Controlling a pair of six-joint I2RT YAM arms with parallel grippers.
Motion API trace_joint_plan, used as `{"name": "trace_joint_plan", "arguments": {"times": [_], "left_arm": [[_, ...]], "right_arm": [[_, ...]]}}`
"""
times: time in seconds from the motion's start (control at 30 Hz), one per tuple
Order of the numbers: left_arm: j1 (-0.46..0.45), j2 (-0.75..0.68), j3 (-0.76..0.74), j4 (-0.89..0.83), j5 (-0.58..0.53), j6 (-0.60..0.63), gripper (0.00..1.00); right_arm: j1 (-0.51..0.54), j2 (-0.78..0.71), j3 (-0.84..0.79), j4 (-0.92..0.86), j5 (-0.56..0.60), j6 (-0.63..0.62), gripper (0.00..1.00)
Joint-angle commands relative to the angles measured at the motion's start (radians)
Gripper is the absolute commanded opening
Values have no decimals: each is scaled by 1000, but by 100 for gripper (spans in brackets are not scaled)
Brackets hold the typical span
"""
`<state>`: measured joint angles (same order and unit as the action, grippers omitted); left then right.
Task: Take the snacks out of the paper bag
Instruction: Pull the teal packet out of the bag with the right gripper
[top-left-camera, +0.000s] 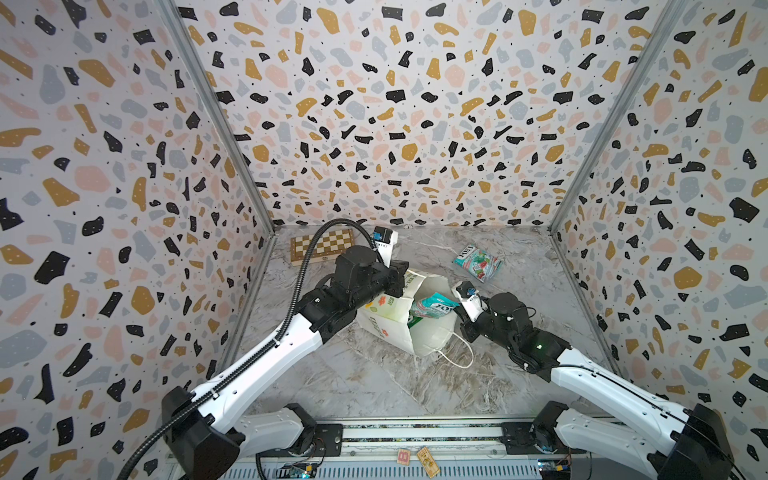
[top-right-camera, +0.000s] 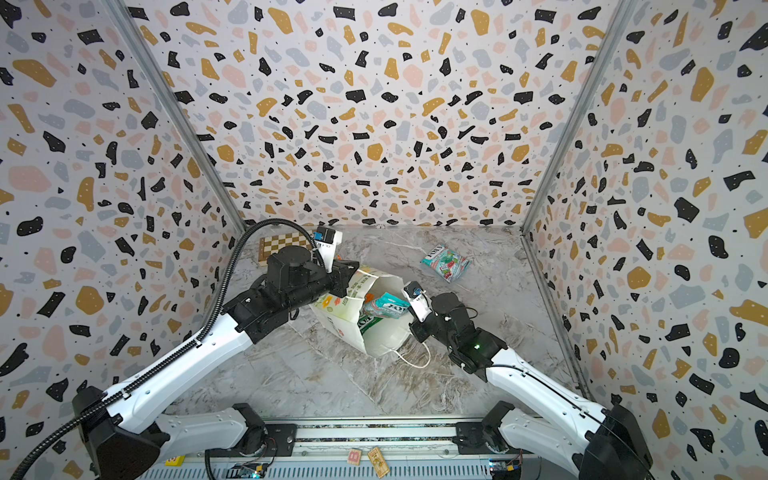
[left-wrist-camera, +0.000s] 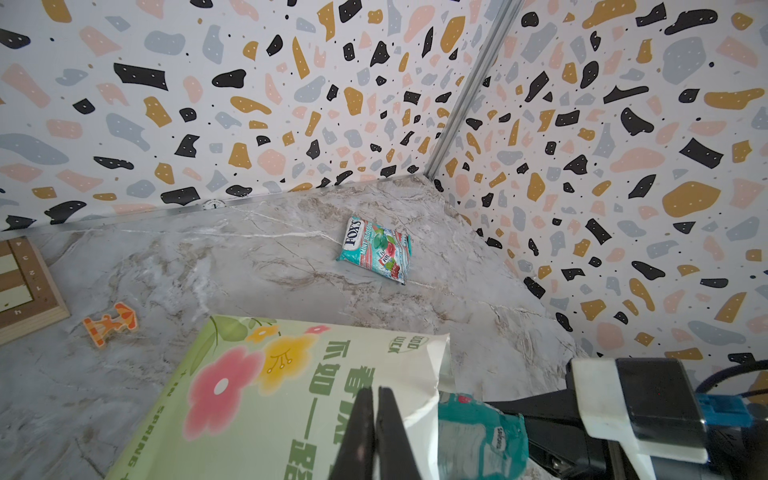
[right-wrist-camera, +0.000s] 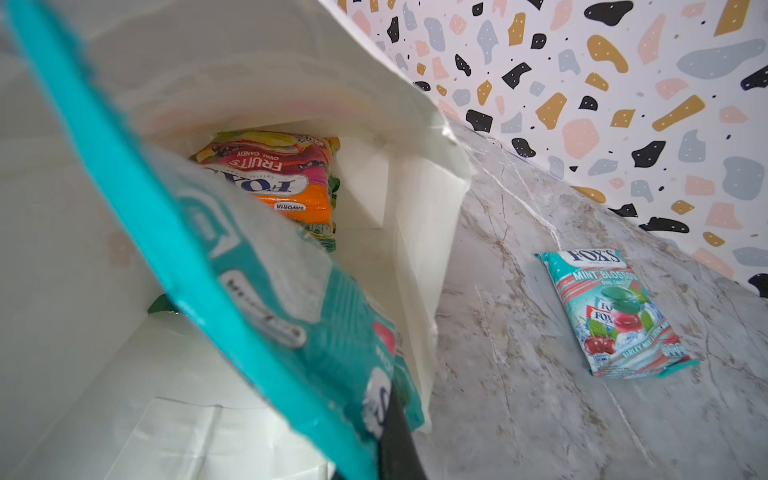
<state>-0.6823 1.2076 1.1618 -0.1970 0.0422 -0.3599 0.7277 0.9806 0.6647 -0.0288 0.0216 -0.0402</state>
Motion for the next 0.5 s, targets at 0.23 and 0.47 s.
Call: {"name": "trace_joint_plan", "arguments": {"times": [0.23, 0.47], "left_arm": [[-3, 9, -7, 49, 5, -2, 0], [-3, 10, -5, 47, 13, -1, 0]], "right_arm": [[1, -127, 82, -19, 75, 49, 0], [-1, -172, 130, -45, 150, 58, 0]]}}
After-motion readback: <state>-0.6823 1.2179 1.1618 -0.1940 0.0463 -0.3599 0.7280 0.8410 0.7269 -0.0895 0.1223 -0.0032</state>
